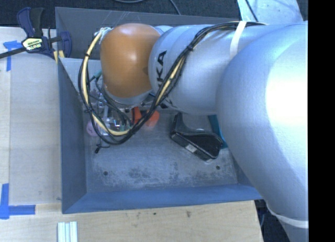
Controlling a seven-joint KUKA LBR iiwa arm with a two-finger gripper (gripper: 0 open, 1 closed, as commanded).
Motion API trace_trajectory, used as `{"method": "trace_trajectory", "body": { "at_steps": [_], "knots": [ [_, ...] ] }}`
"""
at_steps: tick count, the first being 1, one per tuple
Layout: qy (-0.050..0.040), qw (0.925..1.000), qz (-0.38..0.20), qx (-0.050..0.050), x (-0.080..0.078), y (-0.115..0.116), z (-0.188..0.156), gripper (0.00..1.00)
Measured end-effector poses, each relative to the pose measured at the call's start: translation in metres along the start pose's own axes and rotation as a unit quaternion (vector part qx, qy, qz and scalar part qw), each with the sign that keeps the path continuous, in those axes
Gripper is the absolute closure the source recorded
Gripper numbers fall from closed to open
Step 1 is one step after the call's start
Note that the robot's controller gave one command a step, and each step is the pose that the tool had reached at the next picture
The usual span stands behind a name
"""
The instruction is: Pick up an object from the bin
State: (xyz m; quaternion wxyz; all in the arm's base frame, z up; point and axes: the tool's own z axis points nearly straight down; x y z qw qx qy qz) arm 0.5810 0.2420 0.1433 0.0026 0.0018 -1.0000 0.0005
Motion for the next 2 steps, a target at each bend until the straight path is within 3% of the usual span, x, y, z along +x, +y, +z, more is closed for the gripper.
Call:
{"method": "trace_trajectory", "body": {
  "at_steps": [1,2],
  "knots": [
    [-0.0037,1.0,0.002,-0.001,-0.002,-0.001,-0.005,0.0],
    [-0.0011,0.9997,0.026,0.0,0.0,-0.002,0.073,1.0]
  ]
}}
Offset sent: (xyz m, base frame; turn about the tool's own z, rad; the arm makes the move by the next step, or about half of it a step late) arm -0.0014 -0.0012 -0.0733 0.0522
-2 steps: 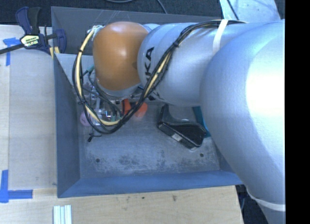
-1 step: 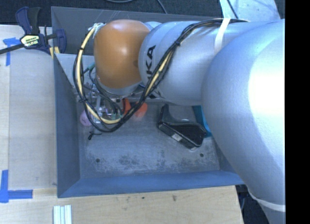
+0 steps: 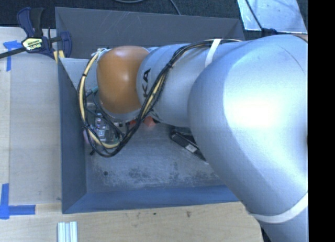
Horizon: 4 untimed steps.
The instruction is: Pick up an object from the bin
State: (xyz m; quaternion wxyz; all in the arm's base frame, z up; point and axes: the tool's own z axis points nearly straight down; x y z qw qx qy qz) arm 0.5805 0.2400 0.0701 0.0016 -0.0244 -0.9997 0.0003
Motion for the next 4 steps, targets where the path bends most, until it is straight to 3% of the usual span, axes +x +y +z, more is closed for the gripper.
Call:
{"method": "trace_trajectory", "body": {
  "at_steps": [4],
  "knots": [
    [-0.003,1.0,-0.006,-0.001,0.0,-0.001,-0.018,1.0]
  ]
}}
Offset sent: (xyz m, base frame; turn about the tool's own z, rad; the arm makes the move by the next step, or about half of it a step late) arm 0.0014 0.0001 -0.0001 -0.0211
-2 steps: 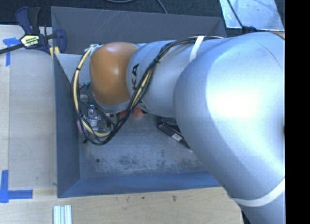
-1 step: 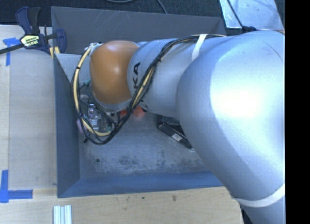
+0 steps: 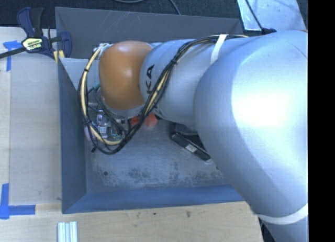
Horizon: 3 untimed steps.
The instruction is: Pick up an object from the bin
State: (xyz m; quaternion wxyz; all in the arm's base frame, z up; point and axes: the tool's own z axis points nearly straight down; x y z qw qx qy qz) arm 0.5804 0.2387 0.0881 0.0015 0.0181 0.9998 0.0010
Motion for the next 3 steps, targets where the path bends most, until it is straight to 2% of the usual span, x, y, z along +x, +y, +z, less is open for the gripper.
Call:
{"method": "trace_trajectory", "body": {
  "at_steps": [1,2,3],
  "knots": [
    [0.0012,1.0,0.007,0.001,0.008,0.001,-0.001,1.0],
    [0.0041,1.0,-0.002,0.002,0.011,0.001,-0.043,1.0],
    [-0.0028,1.0,-0.002,-0.001,0.009,0.001,-0.091,1.0]
  ]
}}
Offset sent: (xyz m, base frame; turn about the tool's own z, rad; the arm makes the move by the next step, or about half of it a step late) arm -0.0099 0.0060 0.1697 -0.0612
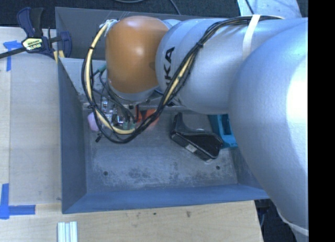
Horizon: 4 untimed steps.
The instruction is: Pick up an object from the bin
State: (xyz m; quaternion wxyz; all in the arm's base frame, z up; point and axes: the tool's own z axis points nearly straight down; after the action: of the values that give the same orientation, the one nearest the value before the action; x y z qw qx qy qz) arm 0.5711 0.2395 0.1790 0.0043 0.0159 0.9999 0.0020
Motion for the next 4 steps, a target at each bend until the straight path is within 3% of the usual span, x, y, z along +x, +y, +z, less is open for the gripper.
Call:
{"method": "trace_trajectory", "body": {
  "at_steps": [1,2,4],
  "knots": [
    [0.0014,0.9999,0.012,0.001,-0.001,0.003,0.055,1.0],
    [0.0048,0.9998,0.021,0.002,0.0,-0.001,0.089,1.0],
    [0.0004,0.9999,0.014,0.0,0.0,0.0,-0.014,1.0]
  ]
}}
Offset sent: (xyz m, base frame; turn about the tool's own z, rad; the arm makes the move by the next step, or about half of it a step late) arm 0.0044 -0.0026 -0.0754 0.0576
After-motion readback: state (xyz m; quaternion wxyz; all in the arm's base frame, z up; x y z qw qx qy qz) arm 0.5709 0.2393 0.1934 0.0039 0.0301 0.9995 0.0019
